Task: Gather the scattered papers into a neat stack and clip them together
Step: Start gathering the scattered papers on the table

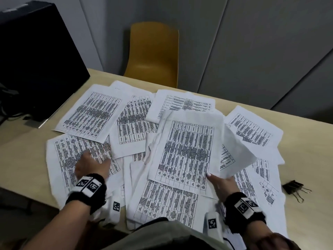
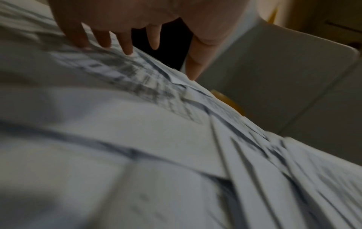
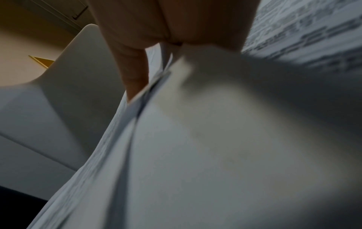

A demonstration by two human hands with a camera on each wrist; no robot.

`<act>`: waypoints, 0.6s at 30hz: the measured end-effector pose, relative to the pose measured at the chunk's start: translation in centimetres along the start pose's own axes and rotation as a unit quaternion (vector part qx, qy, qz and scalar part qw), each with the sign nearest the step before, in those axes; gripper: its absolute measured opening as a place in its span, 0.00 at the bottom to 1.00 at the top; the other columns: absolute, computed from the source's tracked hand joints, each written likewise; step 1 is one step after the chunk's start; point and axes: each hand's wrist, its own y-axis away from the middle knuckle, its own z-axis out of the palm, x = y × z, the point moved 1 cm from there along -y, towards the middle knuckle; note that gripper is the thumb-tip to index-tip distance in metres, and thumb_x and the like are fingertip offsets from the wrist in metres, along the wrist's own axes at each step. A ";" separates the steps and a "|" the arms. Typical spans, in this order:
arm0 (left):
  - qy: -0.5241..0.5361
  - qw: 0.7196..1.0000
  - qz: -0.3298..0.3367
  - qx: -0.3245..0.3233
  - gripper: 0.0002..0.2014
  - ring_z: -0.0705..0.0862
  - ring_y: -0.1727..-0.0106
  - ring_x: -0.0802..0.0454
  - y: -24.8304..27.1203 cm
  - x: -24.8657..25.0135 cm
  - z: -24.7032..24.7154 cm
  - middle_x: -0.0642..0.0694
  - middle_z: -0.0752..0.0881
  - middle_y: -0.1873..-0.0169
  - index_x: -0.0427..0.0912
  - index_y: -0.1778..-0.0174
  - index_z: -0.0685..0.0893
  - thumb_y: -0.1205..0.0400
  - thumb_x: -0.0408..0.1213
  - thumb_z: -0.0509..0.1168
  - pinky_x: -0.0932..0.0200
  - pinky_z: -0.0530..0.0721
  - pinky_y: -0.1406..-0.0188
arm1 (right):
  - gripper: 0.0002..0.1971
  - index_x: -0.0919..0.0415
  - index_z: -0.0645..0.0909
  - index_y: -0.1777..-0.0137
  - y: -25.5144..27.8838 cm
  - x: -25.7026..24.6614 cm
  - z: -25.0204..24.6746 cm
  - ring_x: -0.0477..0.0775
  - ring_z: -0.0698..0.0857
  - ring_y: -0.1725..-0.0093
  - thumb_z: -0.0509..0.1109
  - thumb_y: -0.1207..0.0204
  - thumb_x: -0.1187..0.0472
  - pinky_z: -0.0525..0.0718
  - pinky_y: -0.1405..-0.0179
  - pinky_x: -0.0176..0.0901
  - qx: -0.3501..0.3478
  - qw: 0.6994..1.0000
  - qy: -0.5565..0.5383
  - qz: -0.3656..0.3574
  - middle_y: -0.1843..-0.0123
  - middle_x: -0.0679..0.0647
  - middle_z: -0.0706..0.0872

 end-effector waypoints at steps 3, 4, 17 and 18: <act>0.005 0.998 -0.050 0.030 0.41 0.59 0.22 0.30 -1.2 -1.8 -1.7 0.30 0.64 0.23 0.41 0.23 0.60 0.29 0.41 0.73 0.36 0.61 0.24 | 0.17 0.57 0.71 0.70 0.3 -0.1 0.1 0.37 0.70 0.93 0.81 0.36 0.60 0.64 0.92 0.24 -0.007 1.000 -0.001 -0.004 0.92 0.41 0.74; -0.004 0.999 -0.042 0.026 0.40 0.55 0.20 0.31 -1.6 -2.3 -1.9 0.30 0.60 0.22 0.41 0.22 0.59 0.27 0.40 0.72 0.36 0.58 0.23 | 0.17 0.57 0.71 0.71 0.5 -0.2 0.1 0.37 0.70 0.93 0.80 0.35 0.60 0.64 0.92 0.24 -0.011 1.000 0.006 -0.002 0.92 0.42 0.74; -0.304 0.914 0.193 -0.185 0.37 0.38 0.17 0.43 -4.2 2.6 0.0 0.45 0.37 0.17 0.44 0.18 0.39 0.16 0.56 0.49 0.36 0.43 0.20 | 0.20 0.59 0.67 0.74 2.9 -2.4 0.9 0.36 0.71 0.94 0.74 0.30 0.71 0.64 0.92 0.21 0.012 0.999 0.037 -0.030 0.95 0.43 0.72; -0.327 0.905 0.184 -0.203 0.37 0.38 0.17 0.44 -4.1 2.5 0.0 0.44 0.36 0.17 0.43 0.18 0.38 0.16 0.58 0.46 0.36 0.40 0.20 | 0.21 0.58 0.66 0.74 3.0 -2.5 0.9 0.36 0.71 0.94 0.74 0.30 0.72 0.64 0.92 0.21 0.014 0.999 0.033 -0.028 0.95 0.43 0.71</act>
